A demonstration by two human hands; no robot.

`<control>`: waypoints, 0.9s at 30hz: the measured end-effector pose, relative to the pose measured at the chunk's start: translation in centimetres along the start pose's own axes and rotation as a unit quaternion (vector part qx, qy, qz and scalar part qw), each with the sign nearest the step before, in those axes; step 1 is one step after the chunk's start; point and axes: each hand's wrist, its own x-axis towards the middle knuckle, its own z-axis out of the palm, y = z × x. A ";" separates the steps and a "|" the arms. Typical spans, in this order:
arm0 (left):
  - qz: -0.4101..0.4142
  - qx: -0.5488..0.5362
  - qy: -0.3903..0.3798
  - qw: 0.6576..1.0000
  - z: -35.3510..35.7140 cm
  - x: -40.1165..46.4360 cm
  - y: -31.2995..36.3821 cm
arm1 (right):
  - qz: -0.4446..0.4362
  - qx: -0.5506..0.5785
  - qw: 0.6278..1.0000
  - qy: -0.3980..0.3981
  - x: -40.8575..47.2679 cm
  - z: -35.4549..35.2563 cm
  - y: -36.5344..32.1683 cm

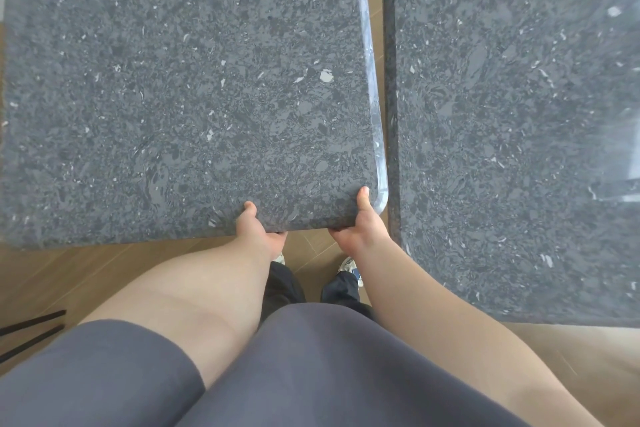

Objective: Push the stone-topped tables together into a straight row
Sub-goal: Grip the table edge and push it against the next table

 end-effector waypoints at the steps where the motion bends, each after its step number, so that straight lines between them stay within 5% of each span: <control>1: 0.000 -0.001 -0.001 1.000 0.0 0.0 0.0 | 0.002 0.001 1.000 -0.001 0.0 0.0 0.0; 10: -0.027 0.000 -0.022 0.999 -0.7 0.8 0.6 | -0.005 -0.006 1.000 0.001 -0.1 0.2 0.2; 18: -0.137 0.058 -0.097 0.984 -3.3 0.9 3.5 | -0.026 0.005 1.000 0.010 -1.5 0.4 0.7; 27: -0.096 0.077 -0.139 0.983 -8.3 -0.4 5.8 | -0.105 -0.061 0.993 -0.002 -3.8 -1.0 5.9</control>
